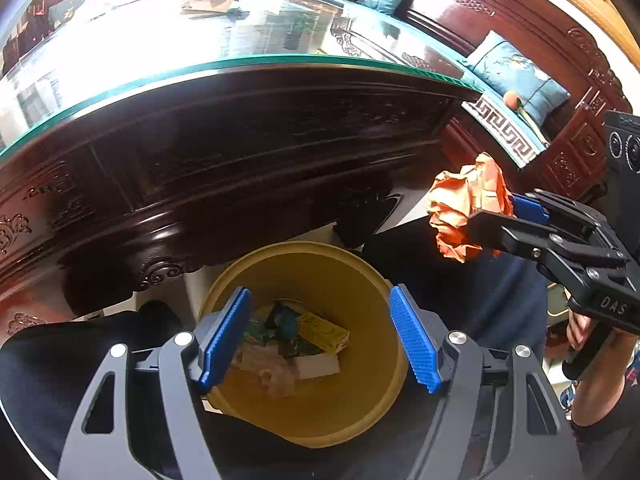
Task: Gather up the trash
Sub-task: 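Carry the teal and orange papers over the bin and release both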
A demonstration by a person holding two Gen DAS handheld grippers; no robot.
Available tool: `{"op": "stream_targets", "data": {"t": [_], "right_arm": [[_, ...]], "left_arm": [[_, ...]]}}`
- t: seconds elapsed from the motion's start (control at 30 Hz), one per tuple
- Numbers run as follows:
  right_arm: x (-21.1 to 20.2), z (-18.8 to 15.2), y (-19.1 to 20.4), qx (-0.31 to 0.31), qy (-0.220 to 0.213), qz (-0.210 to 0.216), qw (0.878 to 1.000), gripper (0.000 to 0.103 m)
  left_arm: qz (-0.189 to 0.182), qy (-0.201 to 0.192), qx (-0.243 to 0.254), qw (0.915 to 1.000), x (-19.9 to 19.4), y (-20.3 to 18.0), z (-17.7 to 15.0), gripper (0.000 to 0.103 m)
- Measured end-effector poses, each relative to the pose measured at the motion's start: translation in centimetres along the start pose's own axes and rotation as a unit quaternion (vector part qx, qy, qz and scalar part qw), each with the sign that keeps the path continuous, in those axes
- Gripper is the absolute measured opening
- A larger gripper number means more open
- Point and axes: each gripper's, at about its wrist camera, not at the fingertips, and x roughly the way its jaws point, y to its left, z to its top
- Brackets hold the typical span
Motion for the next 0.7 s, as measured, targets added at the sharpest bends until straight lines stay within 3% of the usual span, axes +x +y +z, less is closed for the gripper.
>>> {"op": "stream_targets", "data": {"t": [0.53,0.57,0.6,0.63,0.7], "right_arm": [[0.6,-0.8,1.7,-0.019,0.020,0.022,0.999,0.035],[0.6,-0.8,1.7,-0.019,0.021,0.021,0.999,0.041],[0.5,-0.8,1.7,-0.020,0.019,0.021,0.999,0.057],[0.3,-0.9,1.7,-0.019,0.012,0.021,1.000,0.065],[0.1,-1.0,1.8,-0.022,0.009,0.022,0.999,0.069]], "left_arm": [[0.019,0.003,-0.012,0.9997,0.0,1.4,0.2,0.071],[0.021,0.003,-0.013,0.9997,0.0,1.4,0.2,0.071],[0.024,0.002,-0.013,0.9996,-0.1,1.6,0.2,0.071],[0.026,0.001,-0.014,0.9996,-0.2,1.6,0.2,0.071],[0.027,0.001,-0.016,0.9995,-0.3,1.9,0.2,0.071]]}}
